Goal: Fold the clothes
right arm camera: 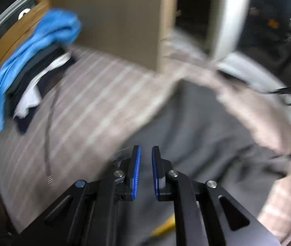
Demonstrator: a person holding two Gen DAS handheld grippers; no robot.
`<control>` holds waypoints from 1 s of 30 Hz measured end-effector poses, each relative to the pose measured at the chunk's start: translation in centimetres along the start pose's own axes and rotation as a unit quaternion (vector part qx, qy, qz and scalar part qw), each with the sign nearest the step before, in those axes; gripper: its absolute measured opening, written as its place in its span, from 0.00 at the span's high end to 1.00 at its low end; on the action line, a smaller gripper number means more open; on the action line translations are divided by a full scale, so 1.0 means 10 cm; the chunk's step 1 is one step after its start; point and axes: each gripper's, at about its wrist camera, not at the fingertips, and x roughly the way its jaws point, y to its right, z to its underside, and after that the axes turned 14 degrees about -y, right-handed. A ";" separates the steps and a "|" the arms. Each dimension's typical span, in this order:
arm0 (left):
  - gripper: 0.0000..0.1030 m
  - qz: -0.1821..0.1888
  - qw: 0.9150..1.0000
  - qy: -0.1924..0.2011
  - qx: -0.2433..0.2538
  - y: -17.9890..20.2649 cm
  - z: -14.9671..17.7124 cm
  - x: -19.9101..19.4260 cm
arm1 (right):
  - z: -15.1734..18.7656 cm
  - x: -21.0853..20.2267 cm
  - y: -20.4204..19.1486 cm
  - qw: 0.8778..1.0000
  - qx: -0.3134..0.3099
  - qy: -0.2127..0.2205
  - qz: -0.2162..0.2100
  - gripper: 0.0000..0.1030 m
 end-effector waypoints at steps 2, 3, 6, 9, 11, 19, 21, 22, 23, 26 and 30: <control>0.82 -0.001 1.000 0.012 0.011 -0.01 -0.31 0.07 | 0.00 0.00 0.16 1.000 0.012 -0.003 0.006 0.89; 0.82 -0.002 1.000 0.017 0.017 -0.02 -0.45 0.10 | 0.00 0.03 0.21 1.000 0.012 -0.008 0.009 0.89; 0.82 0.019 0.999 0.024 0.022 -0.03 -0.92 0.38 | -0.02 0.22 0.22 0.999 -0.014 -0.033 0.017 0.89; 0.81 0.018 1.000 0.014 0.011 -0.17 -1.09 0.55 | -0.08 0.37 0.20 0.995 -0.045 -0.041 0.074 0.96; 0.85 0.012 1.000 0.008 0.001 -0.27 -1.10 0.58 | -0.15 0.36 0.29 0.992 -0.036 -0.032 0.113 1.00; 0.86 -0.024 1.000 -0.006 0.004 -0.38 -1.09 0.65 | -0.37 0.38 0.30 0.996 -0.057 -0.004 0.065 0.99; 0.86 -0.026 1.000 -0.010 0.000 -0.39 -1.08 0.61 | -0.43 0.46 0.29 0.994 -0.059 -0.001 0.092 0.99; 0.86 -0.024 1.000 -0.010 -0.005 -0.40 -1.07 0.55 | -0.43 0.42 0.30 0.994 -0.050 0.001 0.101 0.99; 0.86 -0.018 1.000 -0.005 -0.007 -0.41 -1.04 0.46 | -0.40 0.34 0.31 0.995 -0.045 0.008 0.086 0.98; 0.79 -0.012 1.000 0.019 0.001 -0.39 -0.88 0.13 | -0.12 0.03 0.21 0.998 -0.061 0.023 0.005 0.98; 0.79 -0.018 0.999 0.032 0.018 -0.36 -0.60 -0.22 | 0.30 0.03 -0.22 0.989 -0.135 -0.012 -0.051 0.98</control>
